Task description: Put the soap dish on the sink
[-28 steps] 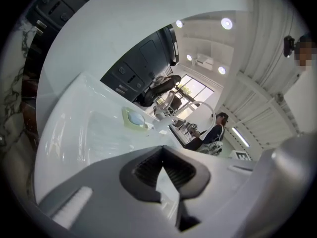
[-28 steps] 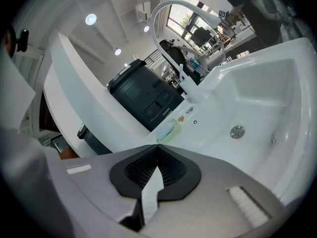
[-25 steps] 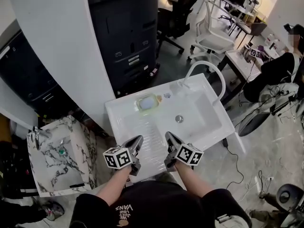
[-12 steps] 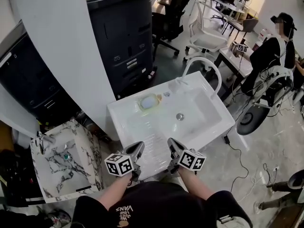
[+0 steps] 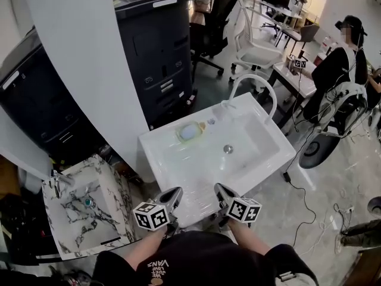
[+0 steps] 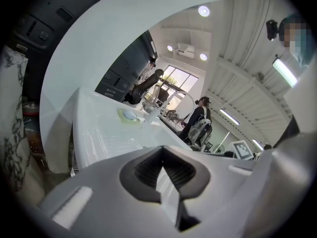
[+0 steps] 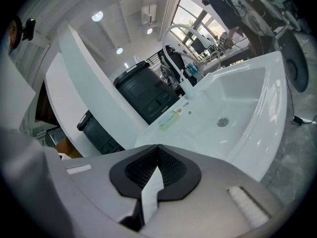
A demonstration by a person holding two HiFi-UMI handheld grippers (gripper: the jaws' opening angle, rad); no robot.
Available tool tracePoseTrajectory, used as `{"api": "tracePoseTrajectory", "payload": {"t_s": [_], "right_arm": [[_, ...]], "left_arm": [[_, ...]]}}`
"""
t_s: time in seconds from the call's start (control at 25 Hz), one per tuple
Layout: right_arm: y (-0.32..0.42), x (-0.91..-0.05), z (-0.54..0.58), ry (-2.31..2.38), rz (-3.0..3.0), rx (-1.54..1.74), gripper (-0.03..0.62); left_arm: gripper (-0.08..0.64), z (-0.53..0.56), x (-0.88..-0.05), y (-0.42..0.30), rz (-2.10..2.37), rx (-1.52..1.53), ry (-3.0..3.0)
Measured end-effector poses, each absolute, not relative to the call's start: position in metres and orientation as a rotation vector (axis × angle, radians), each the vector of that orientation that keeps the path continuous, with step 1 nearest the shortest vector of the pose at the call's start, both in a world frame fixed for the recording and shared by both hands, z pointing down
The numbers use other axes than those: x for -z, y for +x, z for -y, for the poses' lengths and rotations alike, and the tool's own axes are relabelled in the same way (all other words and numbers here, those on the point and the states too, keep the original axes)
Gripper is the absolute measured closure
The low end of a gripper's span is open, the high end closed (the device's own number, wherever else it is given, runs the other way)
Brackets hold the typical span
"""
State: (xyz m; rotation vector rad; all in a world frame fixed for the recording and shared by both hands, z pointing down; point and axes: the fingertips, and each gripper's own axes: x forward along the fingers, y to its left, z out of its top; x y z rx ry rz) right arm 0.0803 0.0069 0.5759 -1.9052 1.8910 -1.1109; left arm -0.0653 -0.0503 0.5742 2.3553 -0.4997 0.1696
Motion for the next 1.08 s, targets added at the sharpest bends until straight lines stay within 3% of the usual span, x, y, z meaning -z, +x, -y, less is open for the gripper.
{"api": "tracePoseTrajectory", "payload": {"t_s": [1.08], "right_arm": [[0.064, -0.584, -0.018, -1.918, -1.902, 1.142, 0.591]], "left_arm": [[0.508, 0.039, -0.572, -0.083, 0.519, -0.147, 2.347]]}}
